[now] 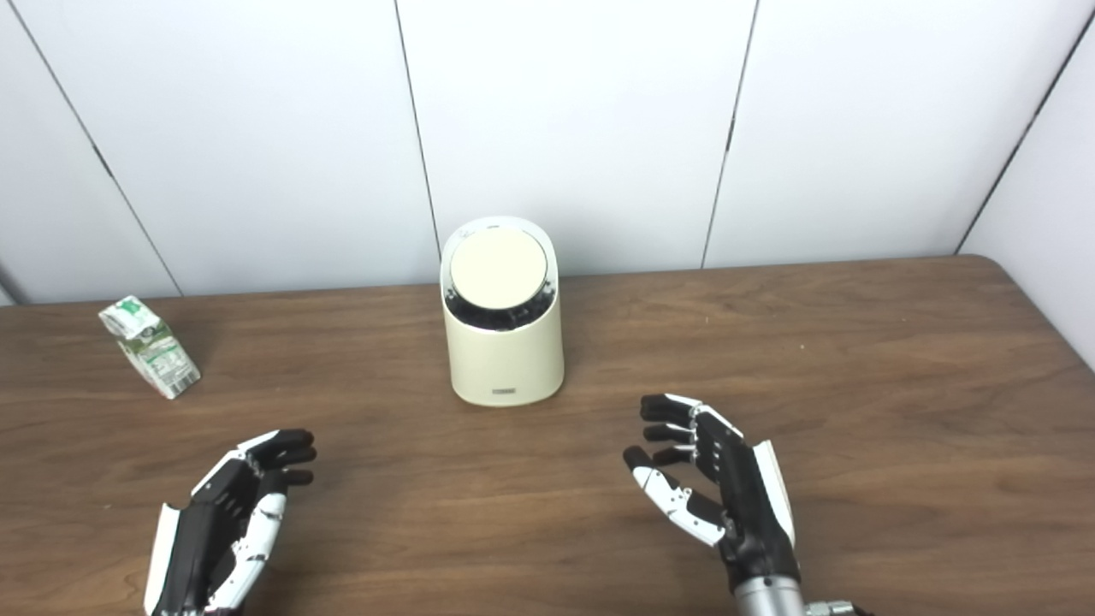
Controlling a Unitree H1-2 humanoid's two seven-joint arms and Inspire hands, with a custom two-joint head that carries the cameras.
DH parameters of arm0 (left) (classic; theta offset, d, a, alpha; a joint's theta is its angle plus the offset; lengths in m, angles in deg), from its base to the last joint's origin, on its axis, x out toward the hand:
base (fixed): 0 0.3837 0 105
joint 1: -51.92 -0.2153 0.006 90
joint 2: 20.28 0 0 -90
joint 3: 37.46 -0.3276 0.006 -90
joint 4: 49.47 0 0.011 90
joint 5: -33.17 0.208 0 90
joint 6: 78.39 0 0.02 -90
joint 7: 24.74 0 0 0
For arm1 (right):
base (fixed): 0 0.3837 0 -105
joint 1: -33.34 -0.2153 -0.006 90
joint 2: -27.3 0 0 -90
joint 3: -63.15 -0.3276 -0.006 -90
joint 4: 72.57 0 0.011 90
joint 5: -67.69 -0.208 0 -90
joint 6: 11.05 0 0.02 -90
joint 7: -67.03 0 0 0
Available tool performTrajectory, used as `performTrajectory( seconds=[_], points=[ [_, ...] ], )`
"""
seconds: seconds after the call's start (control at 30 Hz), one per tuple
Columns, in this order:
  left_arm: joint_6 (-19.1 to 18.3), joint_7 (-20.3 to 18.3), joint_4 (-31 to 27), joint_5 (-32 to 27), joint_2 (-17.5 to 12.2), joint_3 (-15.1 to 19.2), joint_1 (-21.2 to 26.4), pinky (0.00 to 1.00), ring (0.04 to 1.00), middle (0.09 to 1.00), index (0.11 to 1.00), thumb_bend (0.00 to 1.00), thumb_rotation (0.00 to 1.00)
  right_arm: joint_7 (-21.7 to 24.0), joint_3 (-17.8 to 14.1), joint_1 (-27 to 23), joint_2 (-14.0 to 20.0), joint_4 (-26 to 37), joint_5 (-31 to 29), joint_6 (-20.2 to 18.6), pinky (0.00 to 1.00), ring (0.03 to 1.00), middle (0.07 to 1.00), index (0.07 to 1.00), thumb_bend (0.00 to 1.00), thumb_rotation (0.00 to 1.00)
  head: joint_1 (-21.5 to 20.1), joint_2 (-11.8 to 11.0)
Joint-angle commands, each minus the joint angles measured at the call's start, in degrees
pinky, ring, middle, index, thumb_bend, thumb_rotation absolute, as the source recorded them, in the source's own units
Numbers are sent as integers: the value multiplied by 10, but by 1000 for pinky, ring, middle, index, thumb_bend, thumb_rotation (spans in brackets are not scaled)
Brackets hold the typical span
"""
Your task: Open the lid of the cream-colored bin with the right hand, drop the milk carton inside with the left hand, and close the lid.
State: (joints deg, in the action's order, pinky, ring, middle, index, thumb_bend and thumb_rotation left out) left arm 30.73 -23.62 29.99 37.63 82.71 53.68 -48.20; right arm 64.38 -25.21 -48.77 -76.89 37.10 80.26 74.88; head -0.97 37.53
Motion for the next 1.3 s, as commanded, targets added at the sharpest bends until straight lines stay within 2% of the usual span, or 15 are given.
performTrajectory(
  seconds=[0.0,0.5,0.93,0.97,1.0,1.07,1.13,1.2,1.27],
  points=[
    [14,0,-15,0,-1,-1,-2,647,713,739,734,255,519,-1,0,-9,-1,20,0,10,558,667,700,678,260,233,-1,0],
    [10,0,-18,1,-1,-2,-3,647,713,737,730,253,510,-3,1,-8,0,18,9,19,553,663,698,676,261,274,-1,1],
    [10,5,-3,8,6,-2,7,645,710,734,729,255,504,-5,-3,-19,8,2,11,26,556,666,702,681,266,297,5,-10],
    [8,6,-3,9,8,-2,8,645,709,733,727,258,498,-2,0,-22,16,2,24,30,558,669,704,687,275,334,5,-10],
    [8,7,-2,11,9,-3,10,643,707,731,724,259,491,3,8,-28,29,5,44,38,572,679,713,702,304,451,2,-11],
    [8,7,0,14,9,-3,12,635,704,729,722,246,470,11,23,-40,47,21,84,45,600,716,749,744,369,590,-1,-13],
    [12,7,6,18,9,-4,15,628,701,729,722,235,461,13,32,-56,52,39,114,30,609,741,779,779,420,634,-3,-15],
    [16,8,12,22,11,-4,17,621,697,731,724,233,459,11,33,-73,52,49,132,9,630,764,803,811,422,661,-3,-18],
    [17,11,15,29,12,-5,17,618,697,731,724,231,461,13,22,-116,49,53,137,-21,645,784,828,835,431,669,-4,-20]
  ],
)
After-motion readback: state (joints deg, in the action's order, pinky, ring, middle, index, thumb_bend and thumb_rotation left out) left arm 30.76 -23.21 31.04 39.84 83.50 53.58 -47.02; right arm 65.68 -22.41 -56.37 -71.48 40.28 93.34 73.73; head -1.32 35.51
